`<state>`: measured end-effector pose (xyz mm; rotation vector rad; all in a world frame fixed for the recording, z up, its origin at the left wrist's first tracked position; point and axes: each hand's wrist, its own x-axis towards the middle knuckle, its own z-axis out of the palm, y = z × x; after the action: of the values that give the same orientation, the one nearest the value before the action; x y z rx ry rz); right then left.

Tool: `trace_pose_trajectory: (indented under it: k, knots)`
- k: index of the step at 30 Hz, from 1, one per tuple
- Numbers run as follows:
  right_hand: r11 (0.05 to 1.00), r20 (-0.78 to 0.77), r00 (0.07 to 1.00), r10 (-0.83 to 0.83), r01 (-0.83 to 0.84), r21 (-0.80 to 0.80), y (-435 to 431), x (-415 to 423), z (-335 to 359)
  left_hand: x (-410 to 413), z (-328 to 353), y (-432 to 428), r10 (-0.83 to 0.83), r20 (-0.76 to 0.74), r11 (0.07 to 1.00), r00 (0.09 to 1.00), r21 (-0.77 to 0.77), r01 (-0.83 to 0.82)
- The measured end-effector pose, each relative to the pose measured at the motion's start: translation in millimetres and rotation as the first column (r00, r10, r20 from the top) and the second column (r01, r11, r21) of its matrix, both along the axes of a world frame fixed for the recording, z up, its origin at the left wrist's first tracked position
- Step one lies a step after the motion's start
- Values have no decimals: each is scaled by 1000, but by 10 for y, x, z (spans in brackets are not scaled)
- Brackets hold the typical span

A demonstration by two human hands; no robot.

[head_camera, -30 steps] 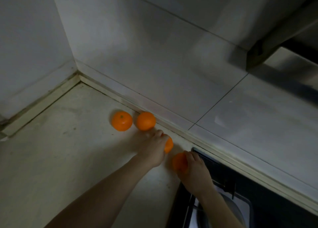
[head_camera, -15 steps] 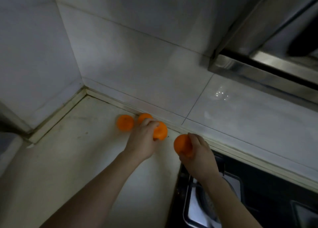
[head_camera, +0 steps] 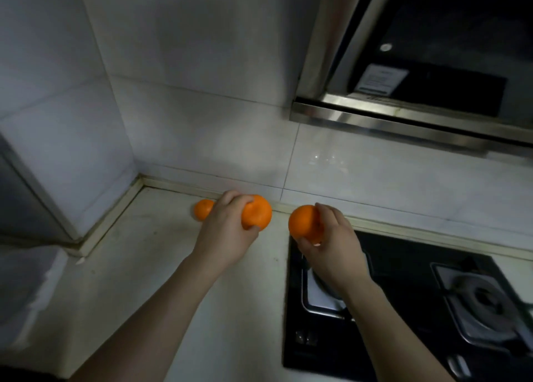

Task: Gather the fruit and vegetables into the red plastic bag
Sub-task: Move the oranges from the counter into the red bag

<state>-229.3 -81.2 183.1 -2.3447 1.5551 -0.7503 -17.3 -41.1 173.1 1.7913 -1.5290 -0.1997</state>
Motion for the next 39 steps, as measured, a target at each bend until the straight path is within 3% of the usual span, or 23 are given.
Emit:
trace_pose_trajectory:
  k: [14,24,39]
  knots:
    - [979,65,985,-163,169,-114,1540,-689,359,-546,376,1196,-196,21,976,980,-90,197]
    - [950,100,955,-277,288,-119,2050,-1398,458,-1273,512,1521,-313,59,944,948,-93,317]
    - [825,107,839,-534,544,-150,2557,-3916,650,-3851,682,1431,-531,51,839,846,-107,534]
